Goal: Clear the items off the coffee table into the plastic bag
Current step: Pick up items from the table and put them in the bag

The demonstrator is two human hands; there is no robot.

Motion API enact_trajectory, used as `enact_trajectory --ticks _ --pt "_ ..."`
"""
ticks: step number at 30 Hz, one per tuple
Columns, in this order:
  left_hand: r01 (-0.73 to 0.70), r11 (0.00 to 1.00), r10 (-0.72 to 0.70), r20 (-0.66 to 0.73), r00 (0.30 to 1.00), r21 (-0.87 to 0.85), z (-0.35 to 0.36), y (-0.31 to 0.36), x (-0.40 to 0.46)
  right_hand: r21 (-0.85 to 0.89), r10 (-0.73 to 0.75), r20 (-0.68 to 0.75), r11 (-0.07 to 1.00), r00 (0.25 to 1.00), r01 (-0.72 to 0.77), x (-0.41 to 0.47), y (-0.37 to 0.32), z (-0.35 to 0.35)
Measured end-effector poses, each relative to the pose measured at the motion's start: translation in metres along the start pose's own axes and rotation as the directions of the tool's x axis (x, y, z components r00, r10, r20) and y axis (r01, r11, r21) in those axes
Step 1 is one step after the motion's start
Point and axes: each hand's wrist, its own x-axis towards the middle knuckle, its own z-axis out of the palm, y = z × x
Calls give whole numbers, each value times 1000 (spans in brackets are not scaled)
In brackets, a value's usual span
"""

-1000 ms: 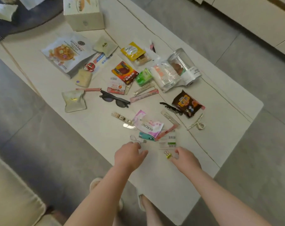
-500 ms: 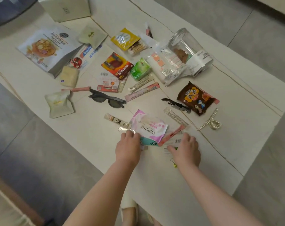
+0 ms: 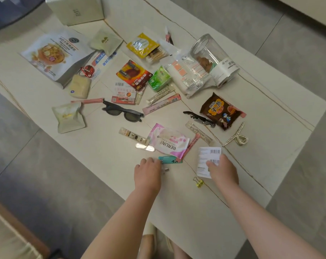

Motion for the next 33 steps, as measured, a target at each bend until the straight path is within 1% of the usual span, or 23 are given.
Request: enact_trajectory --ticks 2,3,5,7,9,12,13,15,18,21,24,27,31,33 --pt "-8 1000 8 4 1000 -15 0 3 -2 94 21 32 995 999 -23 1 8 -7" --pt "-10 1000 10 -2 1000 -7 1 4 -3 132 8 63 991 998 -16 2 13 -10" --pt "-5 1000 5 -23 1000 12 3 6 -4 194 -72 153 980 986 41 -1 22 -12" --pt "5 1000 -5 -34 999 17 6 9 -3 197 -155 242 975 958 108 -7 28 -9" --pt "9 999 -7 -43 999 39 9 10 -2 125 -201 277 977 940 173 -15 30 3" --pt "11 996 -6 -50 999 86 14 7 0 -5 -231 221 971 948 238 -24 32 24" --pt "9 995 -3 -52 999 101 16 6 1 -26 -235 190 969 953 245 -28 32 30" --pt "-3 994 10 -58 998 113 18 5 2 -10 -229 138 973 964 232 -33 31 39" --pt "-38 998 43 -103 994 47 15 3 4 -10 -218 88 976 972 219 -37 27 45" --pt "-115 993 112 -160 981 -14 9 4 8 -16 -223 70 974 972 225 -36 23 46" --pt "-166 982 149 -172 974 -90 5 6 17 -75 -265 50 960 963 269 -32 19 44" --pt "-153 978 130 -162 978 -140 5 9 26 -153 -327 38 932 944 328 -27 13 41" --pt "-64 977 32 -155 987 -205 8 12 30 -175 -314 41 933 949 316 -25 6 39" --pt "-38 979 3 -171 985 -202 8 12 29 -180 -299 42 936 953 302 -26 4 38"
